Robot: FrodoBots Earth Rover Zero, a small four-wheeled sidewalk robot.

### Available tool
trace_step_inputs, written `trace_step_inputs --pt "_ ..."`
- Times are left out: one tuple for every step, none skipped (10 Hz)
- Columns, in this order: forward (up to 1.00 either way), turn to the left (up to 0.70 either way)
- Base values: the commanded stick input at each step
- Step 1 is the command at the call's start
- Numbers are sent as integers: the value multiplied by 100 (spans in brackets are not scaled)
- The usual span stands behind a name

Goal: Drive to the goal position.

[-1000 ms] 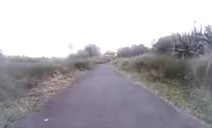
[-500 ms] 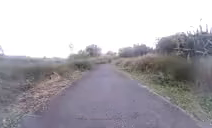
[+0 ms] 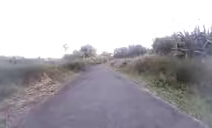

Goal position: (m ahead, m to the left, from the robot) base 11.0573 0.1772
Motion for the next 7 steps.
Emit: trace_step_inputs --pt "70 0" --pt "70 0" --pt "70 0" --pt "70 0" --pt "70 0" --pt "70 0" --pt "70 0"
